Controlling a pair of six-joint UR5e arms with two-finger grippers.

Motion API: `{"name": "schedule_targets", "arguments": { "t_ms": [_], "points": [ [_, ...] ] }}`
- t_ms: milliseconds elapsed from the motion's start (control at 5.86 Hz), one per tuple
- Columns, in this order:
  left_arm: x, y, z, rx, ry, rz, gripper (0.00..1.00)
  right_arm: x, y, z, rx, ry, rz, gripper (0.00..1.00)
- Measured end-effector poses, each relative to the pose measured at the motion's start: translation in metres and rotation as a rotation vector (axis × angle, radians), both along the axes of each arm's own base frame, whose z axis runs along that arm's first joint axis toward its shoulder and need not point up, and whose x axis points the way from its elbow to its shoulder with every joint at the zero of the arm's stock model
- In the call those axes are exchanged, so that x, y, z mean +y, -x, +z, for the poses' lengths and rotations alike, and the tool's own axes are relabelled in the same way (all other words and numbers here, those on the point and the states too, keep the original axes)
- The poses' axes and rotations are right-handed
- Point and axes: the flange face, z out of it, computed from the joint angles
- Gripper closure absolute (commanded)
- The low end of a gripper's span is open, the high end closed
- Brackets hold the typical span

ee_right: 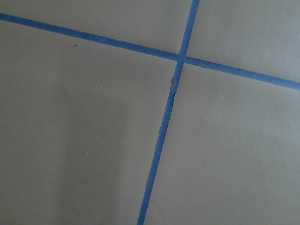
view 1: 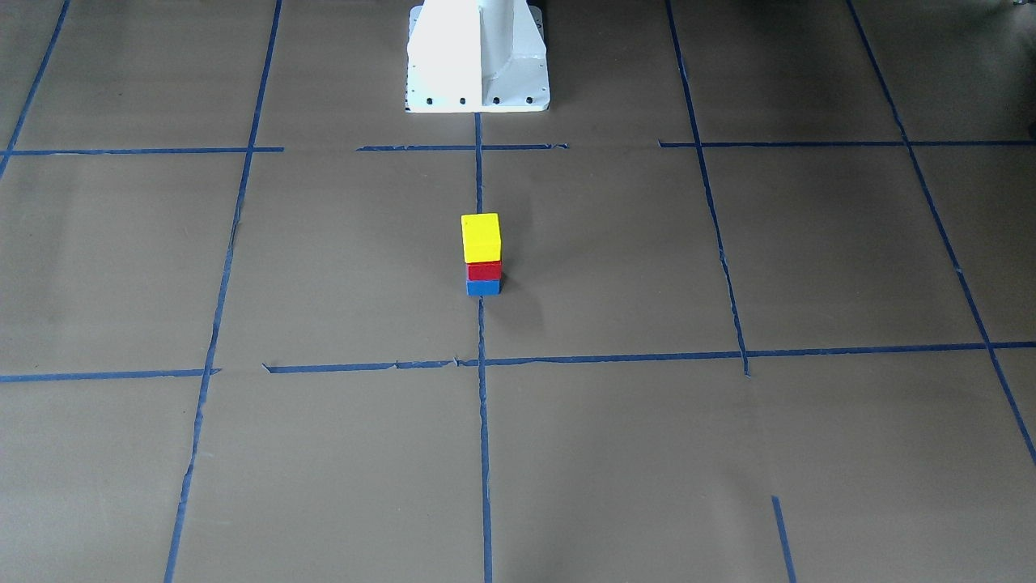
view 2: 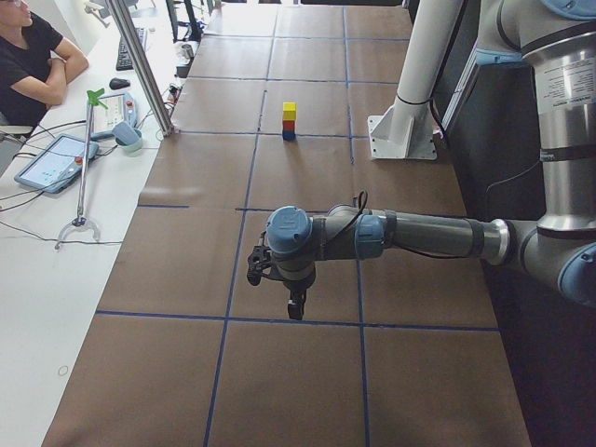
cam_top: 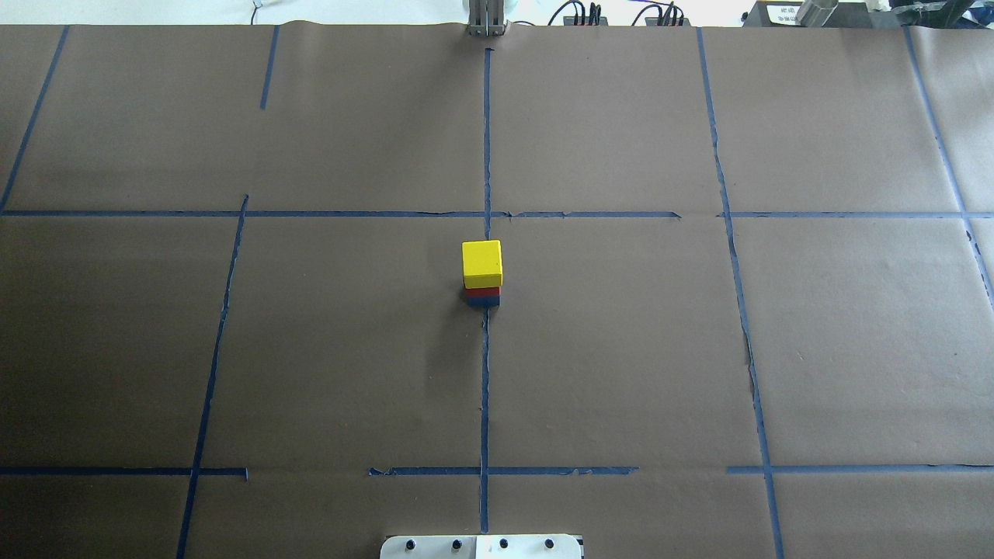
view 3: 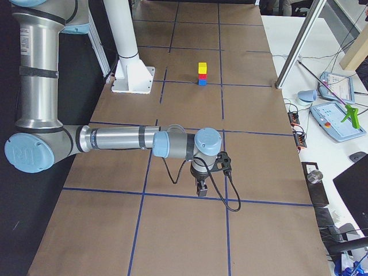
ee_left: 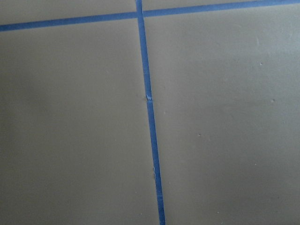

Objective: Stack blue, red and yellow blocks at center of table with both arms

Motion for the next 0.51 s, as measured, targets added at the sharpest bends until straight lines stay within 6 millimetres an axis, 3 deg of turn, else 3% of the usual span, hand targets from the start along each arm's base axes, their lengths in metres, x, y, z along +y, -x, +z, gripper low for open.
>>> {"name": "schedule_targets", "arguments": {
  "t_ms": [512],
  "points": [
    [-0.0072,-0.0006,-0.0022,0.001,-0.006,-0.001,0.00,-0.0009,0.0033,-0.0012,-0.031,0.001,-0.023,0.00]
  ]
}}
